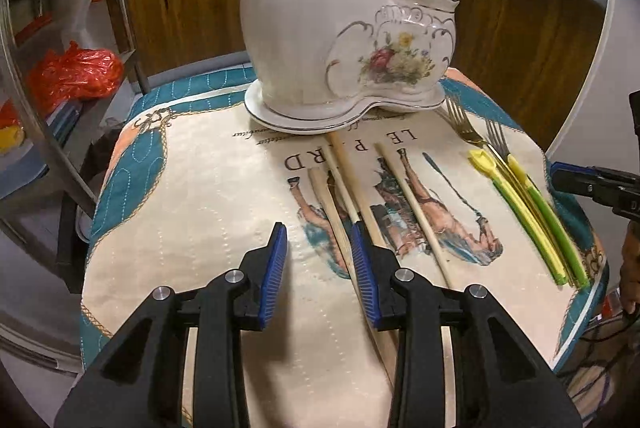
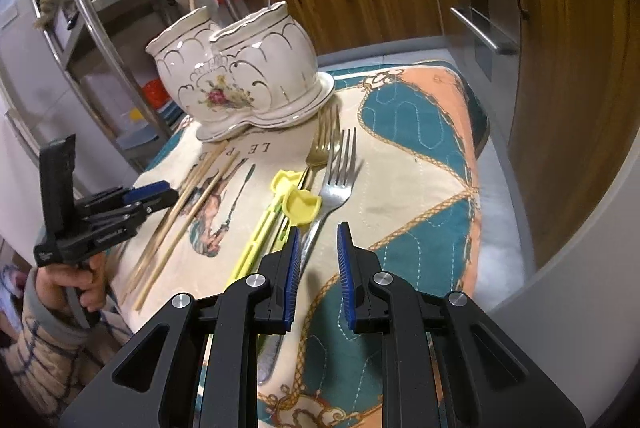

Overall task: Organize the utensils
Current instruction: 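Return the left tool to the chopsticks while the right tool reaches the silver fork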

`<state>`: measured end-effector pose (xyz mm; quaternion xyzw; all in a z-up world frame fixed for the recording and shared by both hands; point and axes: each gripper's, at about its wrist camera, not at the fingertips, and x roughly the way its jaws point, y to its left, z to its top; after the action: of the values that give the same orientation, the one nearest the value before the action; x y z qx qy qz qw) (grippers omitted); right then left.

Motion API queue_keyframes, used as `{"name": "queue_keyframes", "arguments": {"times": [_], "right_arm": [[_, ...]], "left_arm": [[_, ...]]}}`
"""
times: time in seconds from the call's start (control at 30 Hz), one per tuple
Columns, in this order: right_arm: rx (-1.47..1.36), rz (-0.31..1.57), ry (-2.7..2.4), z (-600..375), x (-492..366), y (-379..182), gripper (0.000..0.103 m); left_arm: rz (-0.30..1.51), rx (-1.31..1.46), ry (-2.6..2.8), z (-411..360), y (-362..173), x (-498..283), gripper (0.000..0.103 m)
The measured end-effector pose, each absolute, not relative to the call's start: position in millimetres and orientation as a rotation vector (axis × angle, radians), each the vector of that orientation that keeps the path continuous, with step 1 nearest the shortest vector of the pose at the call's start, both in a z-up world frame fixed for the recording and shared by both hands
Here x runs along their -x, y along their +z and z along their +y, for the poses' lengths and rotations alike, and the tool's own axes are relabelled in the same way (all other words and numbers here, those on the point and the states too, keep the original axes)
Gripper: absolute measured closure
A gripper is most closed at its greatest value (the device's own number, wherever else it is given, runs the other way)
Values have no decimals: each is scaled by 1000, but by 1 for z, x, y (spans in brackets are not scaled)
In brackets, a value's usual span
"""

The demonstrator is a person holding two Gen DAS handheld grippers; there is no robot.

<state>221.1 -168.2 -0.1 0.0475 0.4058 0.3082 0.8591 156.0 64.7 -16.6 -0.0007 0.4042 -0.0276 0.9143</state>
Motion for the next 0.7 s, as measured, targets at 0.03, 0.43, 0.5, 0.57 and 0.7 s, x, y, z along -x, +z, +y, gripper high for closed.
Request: {"name": "queue_keyframes", "arguments": {"times": [0.03,0.43,0.5,0.57,0.7], "right_arm": [[-98,854,649,-168,-221,-1,83],[-15,875,628,-152,-222,-10,83],[-3,869,620,-151,-223,-11,83],[28,862,607,-147,-224,-11,83],[101,887,593,-138,-230,-8,83]], "left_arm": [[833,6,-58,66,-17,-156,69],[827,-25,-2,72,-16,-158,67],[827,-22,4,75,-16,-159,67],[829,-18,1,78,-16,-159,67],[847,-9,-20,82,-18,-160,67]]}}
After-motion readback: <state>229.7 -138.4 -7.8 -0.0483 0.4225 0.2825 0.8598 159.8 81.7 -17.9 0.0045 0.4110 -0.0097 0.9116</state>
